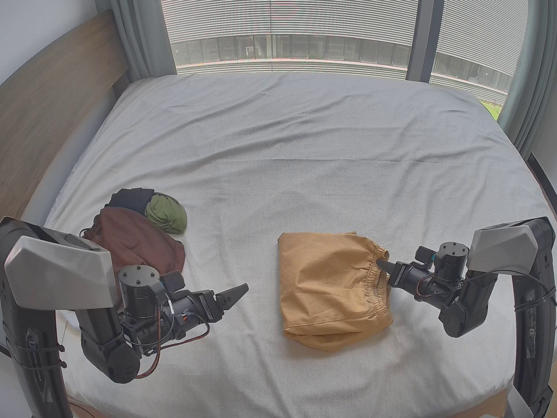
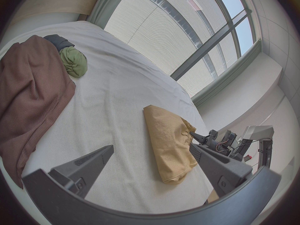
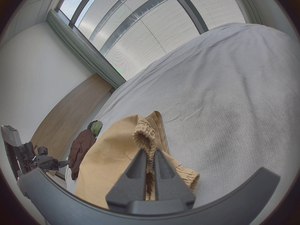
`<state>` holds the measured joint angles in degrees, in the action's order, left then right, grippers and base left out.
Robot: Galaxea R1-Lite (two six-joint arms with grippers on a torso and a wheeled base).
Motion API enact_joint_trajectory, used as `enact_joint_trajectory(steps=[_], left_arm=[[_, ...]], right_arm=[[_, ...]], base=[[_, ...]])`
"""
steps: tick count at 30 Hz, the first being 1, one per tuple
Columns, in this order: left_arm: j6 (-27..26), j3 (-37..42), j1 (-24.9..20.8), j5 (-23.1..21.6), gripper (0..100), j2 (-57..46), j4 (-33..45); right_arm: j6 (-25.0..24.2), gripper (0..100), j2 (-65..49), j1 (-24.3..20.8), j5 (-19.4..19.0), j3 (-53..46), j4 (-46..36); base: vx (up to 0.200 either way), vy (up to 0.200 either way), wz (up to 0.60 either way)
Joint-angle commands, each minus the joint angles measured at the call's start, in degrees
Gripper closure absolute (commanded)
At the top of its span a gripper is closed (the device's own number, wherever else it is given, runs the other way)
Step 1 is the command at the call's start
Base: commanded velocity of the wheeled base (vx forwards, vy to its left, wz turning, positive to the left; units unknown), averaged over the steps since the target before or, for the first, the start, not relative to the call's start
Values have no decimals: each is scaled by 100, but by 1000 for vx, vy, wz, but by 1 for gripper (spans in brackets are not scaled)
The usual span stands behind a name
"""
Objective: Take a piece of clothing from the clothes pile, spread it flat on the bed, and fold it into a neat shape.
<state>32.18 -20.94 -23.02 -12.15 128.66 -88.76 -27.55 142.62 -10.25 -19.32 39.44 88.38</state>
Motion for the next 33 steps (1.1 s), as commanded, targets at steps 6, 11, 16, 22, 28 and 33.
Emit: enact_joint_trajectory(steps=[6,11,16,22,28,33], left_arm=[[-2,55,-19,3,0,36,-1],[-2,64,-19,20,0,45,-1],[-2,64,-19,20,0,80,-1],[-2,64,-19,29,0,115,-10],[-2,64,-19,29,0,168,-10],[-2,55,-19,29,0,195,-10]], right_arm=[[4,100,170,23,-1,20,4],[22,0,170,32,7,29,4],[92,0,29,146,7,-68,-5],[338,0,-261,269,-19,-375,-5],[373,0,-226,234,-54,-815,-14],[470,0,-111,50,-89,-1114,-23]], base=[[0,0,0],[0,0,0],[0,0,0],[0,0,0],[0,0,0],[0,0,0]])
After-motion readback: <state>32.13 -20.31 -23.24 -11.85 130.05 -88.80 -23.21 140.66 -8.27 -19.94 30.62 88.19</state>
